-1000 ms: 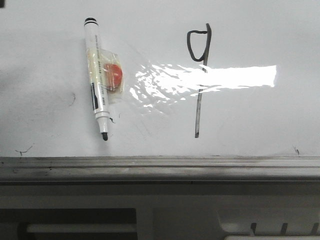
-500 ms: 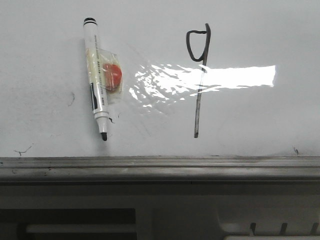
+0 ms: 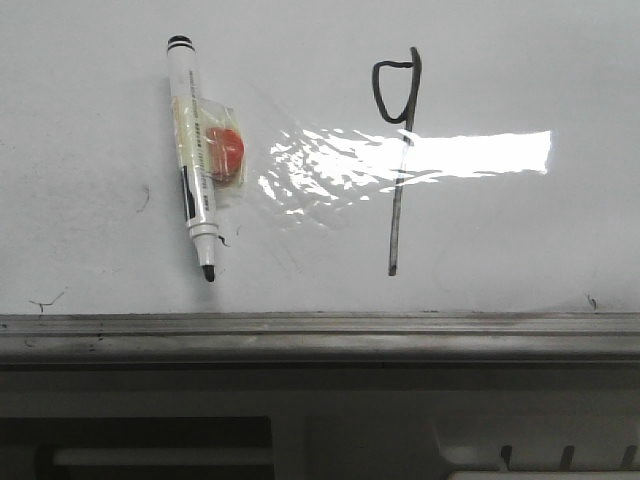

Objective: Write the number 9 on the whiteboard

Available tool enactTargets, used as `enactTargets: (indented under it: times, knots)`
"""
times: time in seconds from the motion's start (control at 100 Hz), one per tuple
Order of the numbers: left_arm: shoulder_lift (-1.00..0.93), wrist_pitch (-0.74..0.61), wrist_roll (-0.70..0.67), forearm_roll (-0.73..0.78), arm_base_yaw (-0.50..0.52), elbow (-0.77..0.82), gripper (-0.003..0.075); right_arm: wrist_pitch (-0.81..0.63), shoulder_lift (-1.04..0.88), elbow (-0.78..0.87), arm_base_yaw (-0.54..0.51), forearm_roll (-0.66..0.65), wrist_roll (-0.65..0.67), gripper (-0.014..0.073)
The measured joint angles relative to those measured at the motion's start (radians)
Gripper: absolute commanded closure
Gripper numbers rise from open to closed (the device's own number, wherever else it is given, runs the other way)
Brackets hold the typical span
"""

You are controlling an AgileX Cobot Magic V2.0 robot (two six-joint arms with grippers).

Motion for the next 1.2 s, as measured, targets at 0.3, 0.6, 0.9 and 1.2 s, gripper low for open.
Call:
enactTargets:
  times: [0.3,0.6,0.9,1.2]
  knots:
    - [0.0,0.024,-0.071,0.387,0.104,0.109,0.0739,0.002,0.0,0.0,0.0,0.0,0.0,0.064]
    - [0.0,0.152,-0.794,1.189,0.434,0.283,0.0739,0.002,0.0,0.0,0.0,0.0,0.0,0.064]
    - [-0.118,0.2,-1.3,1.634,0.647,0.387,0.0739,0.002,0.0,0.0,0.0,0.0,0.0,0.064]
    - [-0.381,0.438,-1.364,1.664,0.763,0.387,0.0739,0.002,0.0,0.0,0.0,0.0,0.0,0.064]
